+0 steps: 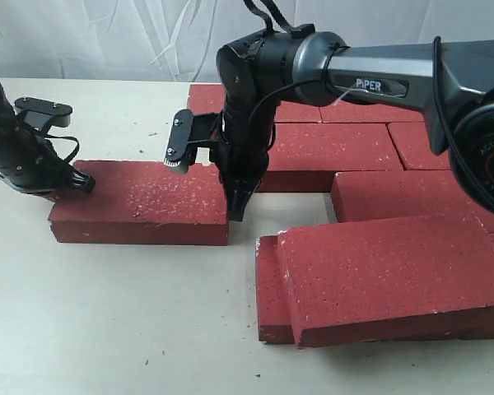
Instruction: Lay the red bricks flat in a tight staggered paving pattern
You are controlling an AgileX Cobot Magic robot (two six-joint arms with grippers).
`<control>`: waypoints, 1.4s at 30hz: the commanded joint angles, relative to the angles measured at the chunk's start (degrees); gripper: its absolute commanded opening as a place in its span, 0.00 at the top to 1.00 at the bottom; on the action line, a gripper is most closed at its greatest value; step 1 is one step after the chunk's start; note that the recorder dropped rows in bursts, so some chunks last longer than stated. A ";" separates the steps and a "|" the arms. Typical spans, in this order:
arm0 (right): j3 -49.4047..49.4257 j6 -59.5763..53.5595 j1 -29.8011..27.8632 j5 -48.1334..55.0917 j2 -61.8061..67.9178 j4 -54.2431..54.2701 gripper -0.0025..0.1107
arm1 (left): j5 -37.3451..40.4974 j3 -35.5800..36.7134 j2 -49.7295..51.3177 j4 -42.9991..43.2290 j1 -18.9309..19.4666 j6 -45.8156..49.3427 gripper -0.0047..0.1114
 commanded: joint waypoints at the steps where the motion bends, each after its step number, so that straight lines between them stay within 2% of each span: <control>1: -0.09 10.37 -0.26 -0.49 -0.71 -5.22 0.99 | -4.23 0.67 -0.35 0.51 1.82 -0.83 0.96; 5: -0.09 19.32 -0.50 3.50 -1.48 -10.53 0.99 | -3.34 0.96 -2.07 -0.21 3.93 -0.58 0.96; 8: -0.09 19.32 -1.43 -0.08 -1.48 -8.76 0.99 | -6.10 0.96 -1.74 -3.75 3.53 0.04 0.96; 12: -0.20 19.46 -1.38 -2.05 -0.51 -6.58 0.99 | -4.92 0.96 0.86 -20.69 2.99 18.83 0.96; 14: -0.20 21.52 -1.38 -1.74 0.46 -6.17 0.99 | -4.23 0.96 0.71 -25.33 2.94 22.65 0.96; 18: -0.20 23.10 -1.38 -0.98 0.61 -0.64 0.99 | 1.26 0.96 0.63 -25.90 2.94 25.17 0.96; 23: -0.20 23.10 -1.27 0.81 0.61 1.02 0.99 | 1.78 0.96 0.63 -26.22 2.94 25.46 0.96; 27: -0.20 23.10 -1.27 4.43 0.61 1.02 0.99 | 5.16 0.96 0.63 -26.53 2.94 26.93 0.96; 35: -0.20 23.10 -1.27 5.55 0.49 -1.21 0.99 | 6.66 0.96 0.63 -30.04 2.94 28.51 0.96; 42: -0.20 26.91 -1.27 4.33 0.37 -8.71 0.99 | 7.72 0.96 0.63 -37.14 1.22 35.82 0.96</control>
